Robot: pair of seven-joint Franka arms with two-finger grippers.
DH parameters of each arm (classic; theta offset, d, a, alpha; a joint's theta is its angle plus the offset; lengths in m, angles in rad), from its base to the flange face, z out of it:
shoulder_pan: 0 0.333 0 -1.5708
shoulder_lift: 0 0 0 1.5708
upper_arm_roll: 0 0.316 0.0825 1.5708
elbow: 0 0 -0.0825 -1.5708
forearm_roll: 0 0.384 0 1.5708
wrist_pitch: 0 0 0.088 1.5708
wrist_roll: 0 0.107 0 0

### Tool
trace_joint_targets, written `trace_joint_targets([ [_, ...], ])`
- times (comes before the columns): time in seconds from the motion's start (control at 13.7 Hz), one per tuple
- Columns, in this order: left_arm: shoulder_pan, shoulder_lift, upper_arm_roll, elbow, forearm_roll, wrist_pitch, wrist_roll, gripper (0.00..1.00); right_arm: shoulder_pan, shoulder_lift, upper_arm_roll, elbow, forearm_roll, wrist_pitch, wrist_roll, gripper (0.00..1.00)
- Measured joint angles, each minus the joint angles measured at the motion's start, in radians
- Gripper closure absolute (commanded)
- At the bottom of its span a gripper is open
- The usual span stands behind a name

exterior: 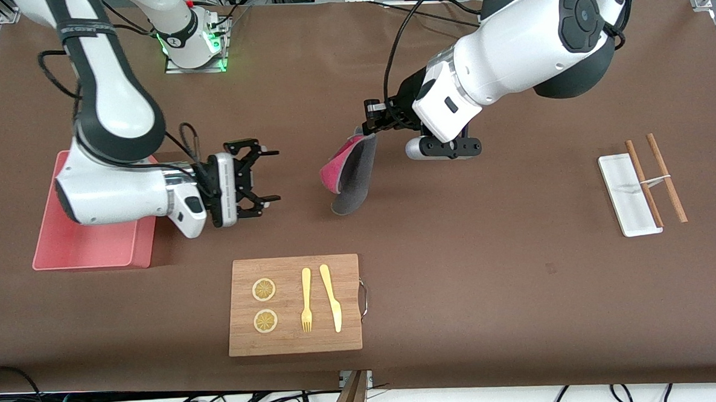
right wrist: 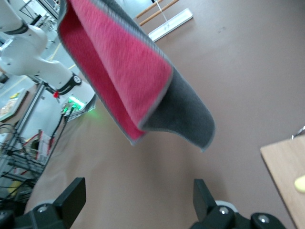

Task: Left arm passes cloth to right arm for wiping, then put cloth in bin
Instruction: 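Grasp the hanging cloth with the right gripper beside the left gripper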

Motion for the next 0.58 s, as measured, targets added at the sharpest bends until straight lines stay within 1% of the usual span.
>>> trace_joint_targets([
  [0.29, -0.041, 0.005, 0.000, 0.000, -0.049, 0.071, -0.003, 1.00, 0.076, 0.009, 0.000, 0.000, 0.063, 0.112, 0.022, 0.01],
  [0.58, -0.042, 0.006, 0.003, 0.001, -0.060, 0.078, -0.003, 1.00, 0.160, 0.017, 0.001, 0.001, 0.073, 0.230, 0.109, 0.01],
])
